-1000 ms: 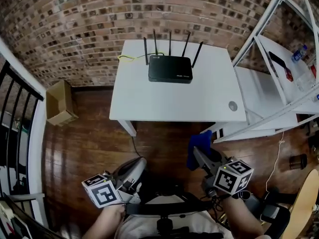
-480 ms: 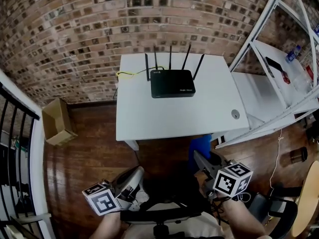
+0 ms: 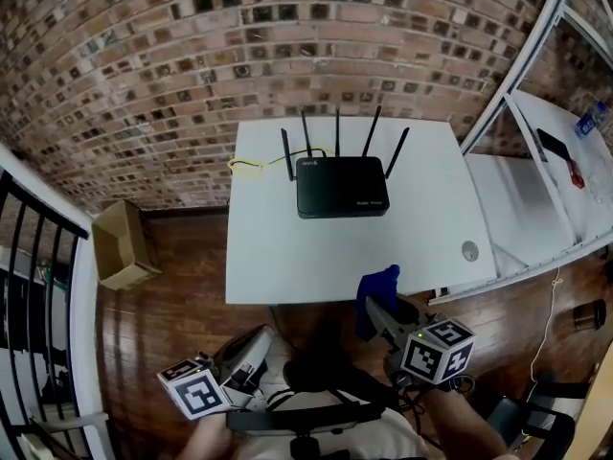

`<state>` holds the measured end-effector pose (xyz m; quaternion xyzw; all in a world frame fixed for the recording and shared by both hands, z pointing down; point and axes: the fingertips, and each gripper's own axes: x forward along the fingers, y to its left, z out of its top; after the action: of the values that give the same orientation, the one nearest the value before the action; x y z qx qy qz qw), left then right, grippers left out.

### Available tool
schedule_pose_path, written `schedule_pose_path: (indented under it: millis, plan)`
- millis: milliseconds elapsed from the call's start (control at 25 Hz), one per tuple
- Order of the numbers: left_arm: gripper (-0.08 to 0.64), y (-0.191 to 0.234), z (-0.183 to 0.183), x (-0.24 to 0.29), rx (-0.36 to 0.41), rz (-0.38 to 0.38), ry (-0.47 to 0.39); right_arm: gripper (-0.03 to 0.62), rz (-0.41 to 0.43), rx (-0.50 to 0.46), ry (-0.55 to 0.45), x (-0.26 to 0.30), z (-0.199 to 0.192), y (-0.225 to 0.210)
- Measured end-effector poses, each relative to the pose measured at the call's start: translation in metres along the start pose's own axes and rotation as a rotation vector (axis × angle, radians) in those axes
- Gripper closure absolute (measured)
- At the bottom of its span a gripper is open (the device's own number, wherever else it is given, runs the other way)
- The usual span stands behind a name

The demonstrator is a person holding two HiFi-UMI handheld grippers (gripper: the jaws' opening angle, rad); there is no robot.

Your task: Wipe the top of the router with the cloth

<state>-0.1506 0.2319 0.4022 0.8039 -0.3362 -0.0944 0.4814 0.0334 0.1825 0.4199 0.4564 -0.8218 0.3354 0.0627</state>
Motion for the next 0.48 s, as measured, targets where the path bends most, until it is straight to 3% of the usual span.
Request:
schedule_pose_path:
  millis: [200,480]
  plan:
    - [0.541,-0.007,0.036,0.062,0.027,0.005,-0.008,0.486,0.010,-0.042,-0.003,0.032,0.046,-0.037]
    - [0.541,-0.010,0.059,0.125,0.032,0.050,0.006,0.486,0.000,-0.054,0.043,0.053,0.076,-0.092]
